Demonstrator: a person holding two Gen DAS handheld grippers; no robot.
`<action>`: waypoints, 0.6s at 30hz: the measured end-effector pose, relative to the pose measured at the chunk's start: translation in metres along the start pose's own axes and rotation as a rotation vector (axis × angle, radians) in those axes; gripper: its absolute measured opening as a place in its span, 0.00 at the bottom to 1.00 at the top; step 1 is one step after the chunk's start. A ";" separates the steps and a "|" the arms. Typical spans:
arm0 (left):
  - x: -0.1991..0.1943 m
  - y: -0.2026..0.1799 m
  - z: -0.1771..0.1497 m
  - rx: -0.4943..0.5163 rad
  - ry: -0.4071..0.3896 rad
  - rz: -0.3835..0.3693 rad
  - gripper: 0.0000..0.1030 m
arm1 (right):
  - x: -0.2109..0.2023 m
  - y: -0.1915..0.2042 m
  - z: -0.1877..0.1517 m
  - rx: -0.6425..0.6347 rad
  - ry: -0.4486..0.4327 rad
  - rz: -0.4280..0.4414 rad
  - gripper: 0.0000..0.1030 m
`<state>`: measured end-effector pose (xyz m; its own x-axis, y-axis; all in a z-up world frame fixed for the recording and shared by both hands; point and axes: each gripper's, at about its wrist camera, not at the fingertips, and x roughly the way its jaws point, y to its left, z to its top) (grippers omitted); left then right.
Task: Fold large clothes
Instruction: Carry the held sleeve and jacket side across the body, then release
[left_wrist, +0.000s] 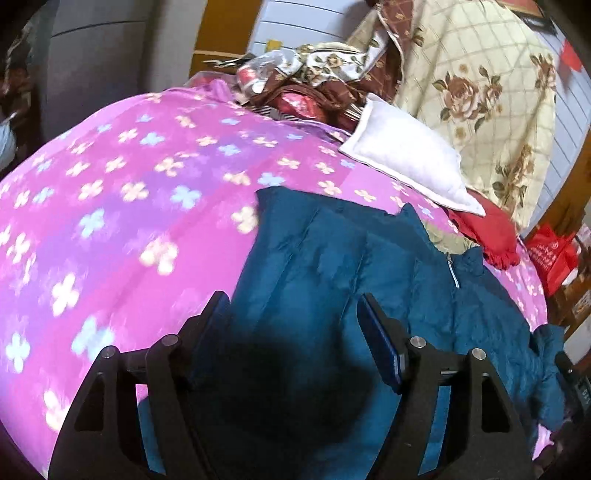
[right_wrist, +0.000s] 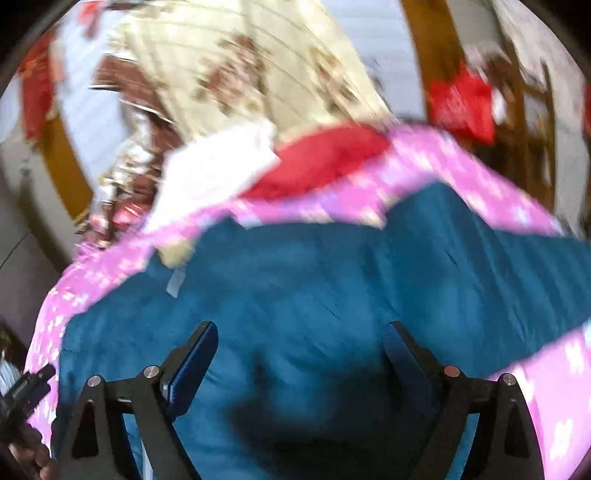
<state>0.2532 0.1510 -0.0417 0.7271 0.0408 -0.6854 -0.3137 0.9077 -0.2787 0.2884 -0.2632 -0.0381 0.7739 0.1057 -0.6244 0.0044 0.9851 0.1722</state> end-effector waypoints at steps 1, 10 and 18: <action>0.008 -0.004 0.004 0.019 0.007 0.000 0.70 | 0.010 0.010 0.002 -0.035 0.015 0.009 0.87; 0.069 0.006 0.001 0.064 0.146 0.053 0.85 | 0.087 -0.018 -0.016 -0.009 0.210 -0.008 0.91; 0.020 -0.003 -0.004 0.062 0.051 0.047 0.84 | 0.037 -0.001 -0.014 -0.043 0.127 -0.045 0.92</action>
<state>0.2659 0.1476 -0.0572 0.6800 0.0646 -0.7303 -0.3077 0.9293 -0.2042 0.3078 -0.2585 -0.0719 0.6869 0.0746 -0.7229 0.0086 0.9938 0.1107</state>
